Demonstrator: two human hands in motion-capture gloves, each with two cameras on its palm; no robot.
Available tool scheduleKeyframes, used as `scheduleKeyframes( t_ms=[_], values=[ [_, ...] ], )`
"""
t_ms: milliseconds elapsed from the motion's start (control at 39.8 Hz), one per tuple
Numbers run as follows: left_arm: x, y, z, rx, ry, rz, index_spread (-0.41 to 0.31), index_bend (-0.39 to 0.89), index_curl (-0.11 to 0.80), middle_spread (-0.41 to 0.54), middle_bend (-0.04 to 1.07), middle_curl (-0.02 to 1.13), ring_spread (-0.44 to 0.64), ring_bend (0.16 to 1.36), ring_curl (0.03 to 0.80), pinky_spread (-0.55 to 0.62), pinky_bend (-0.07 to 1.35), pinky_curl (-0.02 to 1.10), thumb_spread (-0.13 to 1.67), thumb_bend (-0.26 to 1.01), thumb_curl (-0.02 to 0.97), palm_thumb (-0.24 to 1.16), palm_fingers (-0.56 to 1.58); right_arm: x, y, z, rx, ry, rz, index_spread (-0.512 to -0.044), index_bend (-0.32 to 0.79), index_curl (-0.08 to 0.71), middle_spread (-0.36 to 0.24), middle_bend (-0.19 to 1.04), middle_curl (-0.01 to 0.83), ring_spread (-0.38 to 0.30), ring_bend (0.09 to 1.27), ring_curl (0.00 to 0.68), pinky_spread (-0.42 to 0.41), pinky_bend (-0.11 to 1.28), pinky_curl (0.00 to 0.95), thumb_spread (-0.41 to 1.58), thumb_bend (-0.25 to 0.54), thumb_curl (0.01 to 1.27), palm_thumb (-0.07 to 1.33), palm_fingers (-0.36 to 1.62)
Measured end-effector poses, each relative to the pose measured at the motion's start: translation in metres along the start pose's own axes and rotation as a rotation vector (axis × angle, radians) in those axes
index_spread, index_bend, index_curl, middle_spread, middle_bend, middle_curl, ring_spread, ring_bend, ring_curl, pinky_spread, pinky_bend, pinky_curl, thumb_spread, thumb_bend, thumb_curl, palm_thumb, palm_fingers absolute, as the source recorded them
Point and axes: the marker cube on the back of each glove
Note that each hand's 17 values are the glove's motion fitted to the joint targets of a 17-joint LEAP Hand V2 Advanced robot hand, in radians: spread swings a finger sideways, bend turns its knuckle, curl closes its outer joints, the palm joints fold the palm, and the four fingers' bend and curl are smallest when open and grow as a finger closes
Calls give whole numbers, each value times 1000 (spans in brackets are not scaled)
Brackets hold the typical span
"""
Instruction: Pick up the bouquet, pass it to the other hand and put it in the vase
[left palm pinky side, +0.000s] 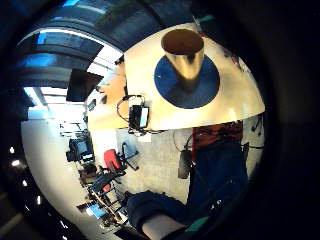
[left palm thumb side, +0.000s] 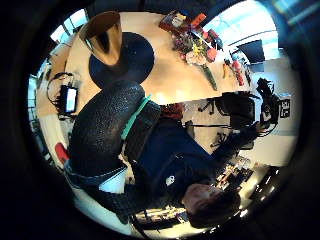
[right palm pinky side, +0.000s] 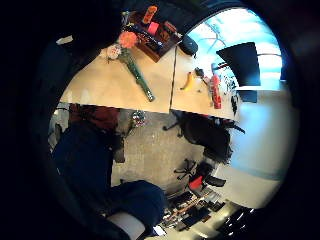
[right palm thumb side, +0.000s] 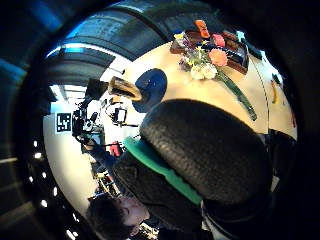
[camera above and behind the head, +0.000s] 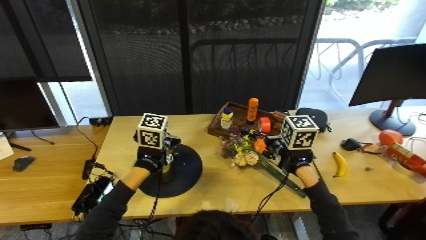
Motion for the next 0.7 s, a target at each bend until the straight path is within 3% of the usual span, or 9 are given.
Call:
scheduleKeyframes(
  t_ms=[25,100,251,477,703],
  values=[
    [0,0,0,1,0,1,-27,187,54,59,173,39,91,426,81,141,314,63,433,82,31,135,419,0,0,0,1,0,0,-179,82,17,-44,218,56,-10,385,72,68,493,111,417,84,25,141,532],
    [2,0,-3,7,-3,5,-38,179,94,81,168,87,127,465,138,193,328,115,636,83,52,149,392,1,1,1,2,-2,-2,-240,90,59,-60,219,100,-13,426,138,92,534,182,619,86,40,157,495],
    [7,10,-15,34,-2,16,-50,180,158,106,165,138,168,497,188,253,336,170,892,68,90,157,360,1,-1,1,20,-24,-19,-306,103,99,-61,236,163,-21,450,195,118,561,244,881,70,70,164,459],
    [8,12,11,17,23,5,-63,187,227,111,173,188,191,506,218,286,321,211,1070,35,136,164,354,2,-12,7,71,-64,-44,-336,115,131,-62,276,236,-35,476,233,122,534,270,1067,39,108,174,490],
    [25,4,36,22,82,73,-60,177,277,117,166,221,198,505,239,296,312,243,1142,4,176,177,340,15,1,7,45,-41,5,-341,111,157,-73,287,286,-58,476,261,102,517,291,1148,13,141,198,505]
  ],
)
